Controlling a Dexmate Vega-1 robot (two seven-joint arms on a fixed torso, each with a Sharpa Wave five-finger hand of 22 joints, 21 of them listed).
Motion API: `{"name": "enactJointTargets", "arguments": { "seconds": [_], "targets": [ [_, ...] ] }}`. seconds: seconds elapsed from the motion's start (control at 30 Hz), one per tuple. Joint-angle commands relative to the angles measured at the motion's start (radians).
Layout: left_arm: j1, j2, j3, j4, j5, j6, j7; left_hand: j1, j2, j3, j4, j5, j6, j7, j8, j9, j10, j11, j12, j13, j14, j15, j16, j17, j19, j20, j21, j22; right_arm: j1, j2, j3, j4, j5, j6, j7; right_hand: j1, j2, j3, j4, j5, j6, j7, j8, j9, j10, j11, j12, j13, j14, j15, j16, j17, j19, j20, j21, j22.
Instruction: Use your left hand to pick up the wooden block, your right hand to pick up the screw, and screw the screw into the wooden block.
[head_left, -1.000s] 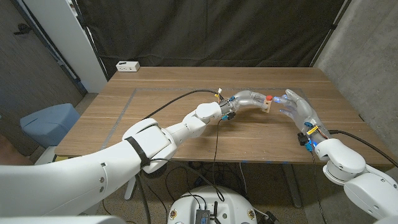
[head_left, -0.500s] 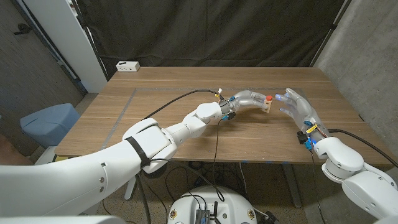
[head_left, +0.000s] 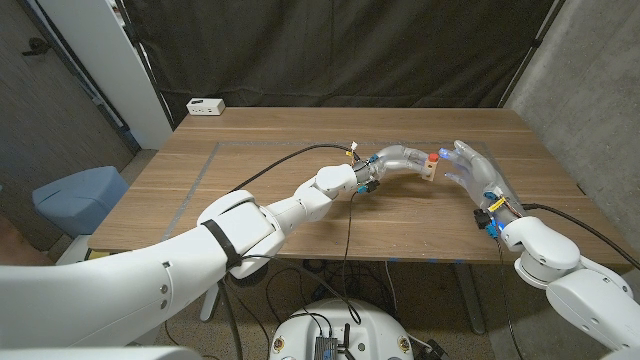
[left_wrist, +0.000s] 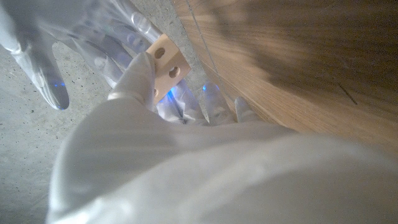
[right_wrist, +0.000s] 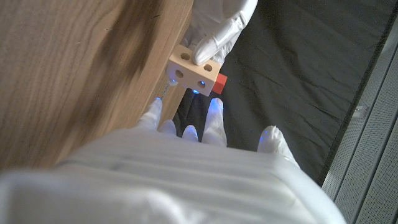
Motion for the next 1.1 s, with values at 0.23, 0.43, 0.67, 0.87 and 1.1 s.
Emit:
{"name": "enactJointTargets", "arguments": {
  "seconds": [0.23, 0.43, 0.67, 0.87, 1.1],
  "targets": [
    [-0.005, -0.001, 0.0, 0.004, -0.002, 0.004, -0.005, -0.075, 0.089, 0.074, 0.074, 0.007, 0.078, 0.03, 0.009, 0.007, 0.006, -0.003, 0.036, 0.004, 0.012, -0.058, 0.006, 0.003, 0.008, 0.0, 0.006, 0.004, 0.033, -0.025, -0.027, 0.024, 0.027, 0.001, 0.024, -0.009, -0.002, -0.005, 0.002, 0.002, -0.013, -0.004, 0.004, 0.002, -0.022, -0.007, -0.001, 0.003, -0.019, 0.0, 0.001, 0.002, -0.015, 0.005, -0.004, 0.001],
    [-0.005, 0.0, -0.001, 0.005, -0.003, 0.006, -0.004, -0.076, 0.089, 0.073, 0.074, 0.007, 0.077, 0.031, 0.009, 0.007, 0.006, -0.003, 0.036, 0.004, 0.011, -0.058, 0.005, 0.003, 0.007, 0.001, 0.006, 0.004, 0.035, -0.03, -0.031, 0.025, 0.031, 0.004, 0.022, -0.009, -0.001, -0.005, 0.002, 0.003, -0.003, -0.001, 0.011, 0.002, -0.018, -0.009, 0.004, 0.002, -0.019, 0.0, 0.003, 0.002, -0.016, 0.005, -0.002, 0.001],
    [-0.005, 0.0, -0.001, 0.006, -0.004, 0.008, -0.003, -0.074, 0.089, 0.075, 0.073, 0.007, 0.078, 0.027, 0.009, 0.007, 0.007, -0.001, 0.037, 0.004, 0.012, -0.058, 0.005, 0.002, 0.007, 0.001, 0.006, 0.004, 0.037, -0.031, -0.035, 0.028, 0.035, 0.01, 0.019, -0.008, 0.0, -0.004, 0.002, 0.004, 0.028, 0.008, 0.024, 0.002, -0.004, -0.014, 0.013, 0.002, -0.018, -0.002, 0.005, 0.001, -0.016, 0.003, 0.0, 0.001],
    [-0.005, -0.001, -0.002, 0.008, -0.007, 0.012, -0.005, -0.075, 0.09, 0.075, 0.074, 0.007, 0.078, 0.03, 0.009, 0.007, 0.006, -0.002, 0.036, 0.003, 0.011, -0.058, 0.004, 0.002, 0.007, 0.001, 0.006, 0.004, 0.033, -0.03, -0.036, 0.026, 0.032, 0.015, 0.007, -0.008, 0.002, -0.004, 0.002, 0.004, 0.058, 0.013, 0.033, 0.003, 0.011, -0.017, 0.019, 0.002, -0.012, -0.005, 0.009, 0.0, -0.013, 0.001, 0.003, 0.001],
    [-0.007, -0.002, -0.002, 0.01, -0.008, 0.017, -0.004, -0.074, 0.091, 0.075, 0.074, 0.007, 0.078, 0.03, 0.009, 0.007, 0.006, -0.003, 0.036, 0.004, 0.011, -0.058, 0.005, 0.003, 0.007, 0.001, 0.006, 0.004, 0.033, -0.031, -0.037, 0.025, 0.034, 0.013, 0.001, -0.005, 0.004, -0.002, 0.0, 0.005, 0.082, 0.019, 0.038, 0.003, 0.026, -0.019, 0.024, 0.002, -0.005, -0.006, 0.012, -0.001, -0.009, 0.0, 0.005, 0.001]
  ]
}}
